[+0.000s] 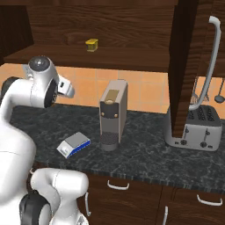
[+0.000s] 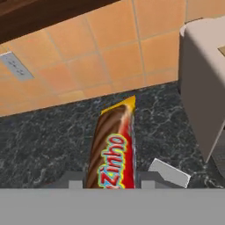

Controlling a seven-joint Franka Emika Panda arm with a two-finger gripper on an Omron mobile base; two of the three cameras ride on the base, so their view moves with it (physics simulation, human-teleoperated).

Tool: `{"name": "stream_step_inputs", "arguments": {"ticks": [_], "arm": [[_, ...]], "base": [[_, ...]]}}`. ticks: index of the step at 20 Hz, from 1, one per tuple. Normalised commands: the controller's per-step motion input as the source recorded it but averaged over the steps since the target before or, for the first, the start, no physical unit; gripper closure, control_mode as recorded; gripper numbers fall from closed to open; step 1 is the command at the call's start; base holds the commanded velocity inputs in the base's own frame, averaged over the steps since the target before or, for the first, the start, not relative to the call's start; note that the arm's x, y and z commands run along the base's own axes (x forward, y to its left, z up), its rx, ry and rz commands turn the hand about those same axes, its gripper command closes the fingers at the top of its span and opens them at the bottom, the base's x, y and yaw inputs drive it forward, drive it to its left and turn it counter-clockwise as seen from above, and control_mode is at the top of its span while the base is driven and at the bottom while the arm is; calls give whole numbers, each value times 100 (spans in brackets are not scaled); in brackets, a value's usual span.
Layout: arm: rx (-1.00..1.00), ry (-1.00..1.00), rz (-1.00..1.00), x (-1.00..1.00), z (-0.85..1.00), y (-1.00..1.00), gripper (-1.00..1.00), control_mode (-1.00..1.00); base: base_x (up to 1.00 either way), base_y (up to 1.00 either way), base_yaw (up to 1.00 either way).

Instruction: Pick the bar and place it on the digital scale for weighing, and close the cabinet.

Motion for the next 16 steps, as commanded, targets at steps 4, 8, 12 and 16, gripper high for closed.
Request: {"name": "stream_step_inputs", "arguments": {"ticks": [4, 8, 12, 16], "arm": [[0, 0, 50, -41, -97, -58, 100, -100], [0, 1, 55, 2, -90, -30, 100, -100], [0, 4, 30, 51, -67, 0, 100, -100], [0, 7, 13, 42, -63, -8, 100, -100]], "base": [[0, 0, 0], [0, 0, 0], [0, 0, 0], [0, 0, 0]]}}
